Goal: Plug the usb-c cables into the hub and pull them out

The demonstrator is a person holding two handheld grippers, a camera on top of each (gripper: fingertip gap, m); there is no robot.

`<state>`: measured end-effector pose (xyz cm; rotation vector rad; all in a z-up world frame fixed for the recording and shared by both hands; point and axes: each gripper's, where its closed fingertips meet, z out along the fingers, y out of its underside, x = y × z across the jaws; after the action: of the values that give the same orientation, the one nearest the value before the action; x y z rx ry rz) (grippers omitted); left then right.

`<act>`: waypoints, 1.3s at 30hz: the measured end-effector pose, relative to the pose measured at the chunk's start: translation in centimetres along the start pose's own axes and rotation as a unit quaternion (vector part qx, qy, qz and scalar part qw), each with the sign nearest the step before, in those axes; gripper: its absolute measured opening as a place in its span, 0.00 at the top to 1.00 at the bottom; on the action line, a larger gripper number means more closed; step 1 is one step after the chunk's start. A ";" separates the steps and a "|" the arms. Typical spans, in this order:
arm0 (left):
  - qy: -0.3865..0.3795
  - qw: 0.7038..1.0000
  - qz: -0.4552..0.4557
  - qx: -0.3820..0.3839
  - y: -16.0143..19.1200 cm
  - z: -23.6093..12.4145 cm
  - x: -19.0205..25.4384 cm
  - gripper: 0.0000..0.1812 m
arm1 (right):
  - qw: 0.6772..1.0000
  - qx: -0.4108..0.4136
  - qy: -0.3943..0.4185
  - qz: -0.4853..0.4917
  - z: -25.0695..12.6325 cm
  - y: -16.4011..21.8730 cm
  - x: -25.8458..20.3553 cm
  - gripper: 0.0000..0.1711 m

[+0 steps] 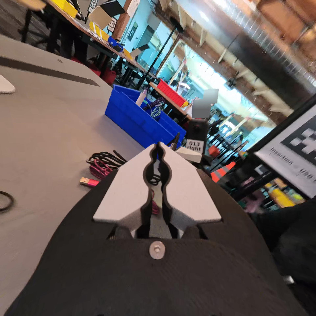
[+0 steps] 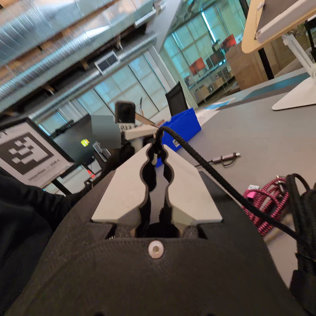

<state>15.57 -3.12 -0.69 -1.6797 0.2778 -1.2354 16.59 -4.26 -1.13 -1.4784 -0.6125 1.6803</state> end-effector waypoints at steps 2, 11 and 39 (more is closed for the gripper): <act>0.008 0.999 0.038 -0.018 -0.2 -0.2 0.9 0.98 | 0.999 -0.044 0.008 -0.016 0.0 0.9 0.2 0.98; -0.005 0.991 0.093 -0.094 2.4 0.6 1.2 1.00 | 0.993 -0.111 0.005 -0.036 -0.1 2.5 -0.5 0.98; -0.008 0.997 -0.075 -0.008 5.2 1.2 0.6 1.00 | 0.996 -0.084 0.016 -0.028 -1.1 4.1 -1.2 0.98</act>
<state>18.67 -5.33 -4.44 -1.7498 0.1535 -1.3322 16.62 -7.70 -3.84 -1.5878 -0.7875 1.5919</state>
